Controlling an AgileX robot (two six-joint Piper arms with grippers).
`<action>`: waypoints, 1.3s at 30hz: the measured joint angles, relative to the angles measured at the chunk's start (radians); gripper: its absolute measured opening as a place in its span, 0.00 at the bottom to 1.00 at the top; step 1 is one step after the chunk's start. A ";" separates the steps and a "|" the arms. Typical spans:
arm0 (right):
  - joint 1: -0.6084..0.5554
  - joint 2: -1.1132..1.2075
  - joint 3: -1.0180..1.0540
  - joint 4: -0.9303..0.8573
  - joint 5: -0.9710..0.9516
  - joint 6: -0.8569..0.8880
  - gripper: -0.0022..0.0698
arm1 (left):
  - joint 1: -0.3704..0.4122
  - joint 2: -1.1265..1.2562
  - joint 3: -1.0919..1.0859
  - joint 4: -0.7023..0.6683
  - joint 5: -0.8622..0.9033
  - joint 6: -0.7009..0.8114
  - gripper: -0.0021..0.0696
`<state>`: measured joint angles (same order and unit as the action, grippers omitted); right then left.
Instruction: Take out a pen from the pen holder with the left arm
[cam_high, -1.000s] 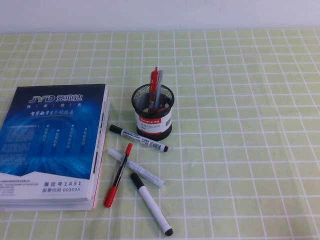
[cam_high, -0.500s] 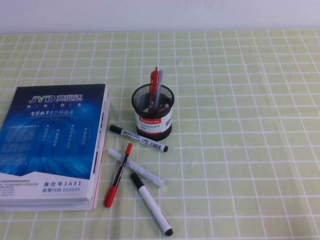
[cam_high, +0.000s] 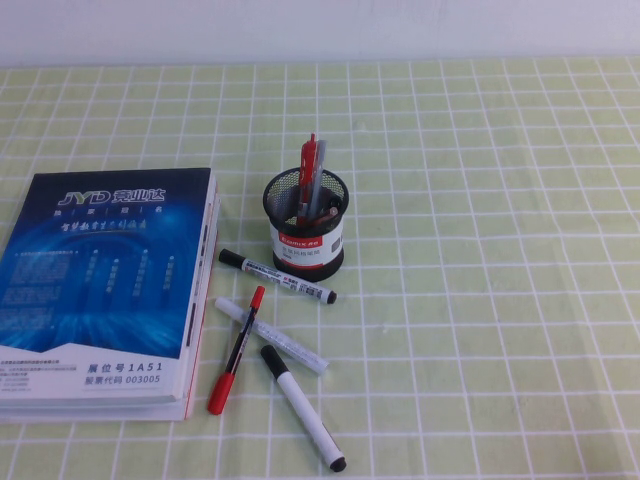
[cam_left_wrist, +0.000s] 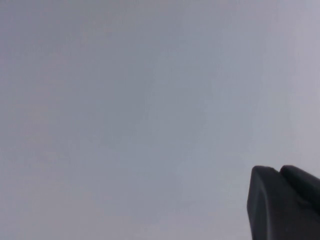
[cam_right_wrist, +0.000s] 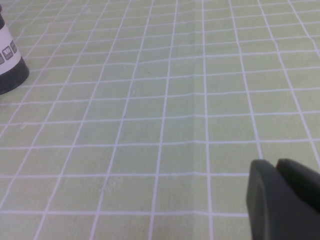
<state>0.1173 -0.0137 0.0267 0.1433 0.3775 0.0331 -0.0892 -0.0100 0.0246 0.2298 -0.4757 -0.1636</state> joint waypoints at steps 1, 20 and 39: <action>0.000 0.000 0.000 0.000 0.000 0.000 0.01 | 0.000 0.000 0.000 0.000 -0.040 -0.007 0.03; 0.000 0.000 0.000 0.000 0.000 0.000 0.01 | 0.000 0.143 -0.108 -0.219 -0.060 0.033 0.03; 0.000 0.000 0.000 0.000 0.000 0.000 0.01 | -0.078 0.716 -0.241 -0.153 -0.411 -0.081 0.03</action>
<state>0.1173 -0.0137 0.0267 0.1433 0.3775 0.0331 -0.1669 0.7055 -0.2164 0.0771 -0.8870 -0.2449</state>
